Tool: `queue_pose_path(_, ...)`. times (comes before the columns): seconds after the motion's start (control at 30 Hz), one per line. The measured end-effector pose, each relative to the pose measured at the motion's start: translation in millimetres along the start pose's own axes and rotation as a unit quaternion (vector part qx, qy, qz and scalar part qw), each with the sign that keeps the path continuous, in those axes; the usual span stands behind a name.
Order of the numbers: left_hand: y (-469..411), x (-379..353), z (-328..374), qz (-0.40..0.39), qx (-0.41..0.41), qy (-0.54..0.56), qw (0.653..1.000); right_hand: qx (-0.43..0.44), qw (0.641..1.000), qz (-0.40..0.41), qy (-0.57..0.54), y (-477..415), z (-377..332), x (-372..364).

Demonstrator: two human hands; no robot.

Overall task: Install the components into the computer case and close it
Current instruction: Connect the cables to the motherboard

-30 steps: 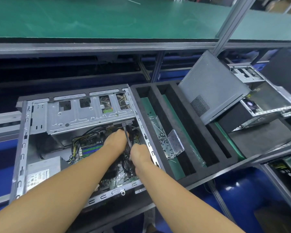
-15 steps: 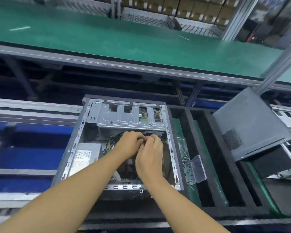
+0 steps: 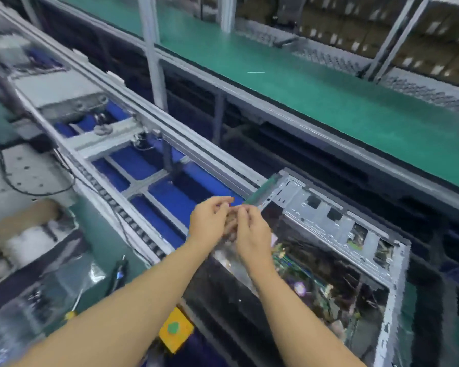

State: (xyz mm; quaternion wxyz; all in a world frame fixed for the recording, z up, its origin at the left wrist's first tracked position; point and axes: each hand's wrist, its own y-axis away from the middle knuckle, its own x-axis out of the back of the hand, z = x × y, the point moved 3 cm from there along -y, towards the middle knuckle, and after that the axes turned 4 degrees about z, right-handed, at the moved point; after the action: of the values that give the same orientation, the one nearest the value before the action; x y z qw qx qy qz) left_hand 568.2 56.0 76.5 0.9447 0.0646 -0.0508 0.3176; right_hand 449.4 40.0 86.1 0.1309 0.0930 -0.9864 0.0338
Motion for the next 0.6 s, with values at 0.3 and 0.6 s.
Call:
queue_pose_path(0.3, -32.2, 217.3, -64.3, 0.22, 0.051, -0.051, 0.973, -0.05, 0.96, -0.273, 0.021, 20.0, -30.3, -212.3)
queue_pose_path(0.6, -77.1, 403.8, -158.9, 0.208, 0.14, -0.356, 0.9, -0.085, 0.928, -0.347, 0.101, 42.1, -24.6, -378.6)
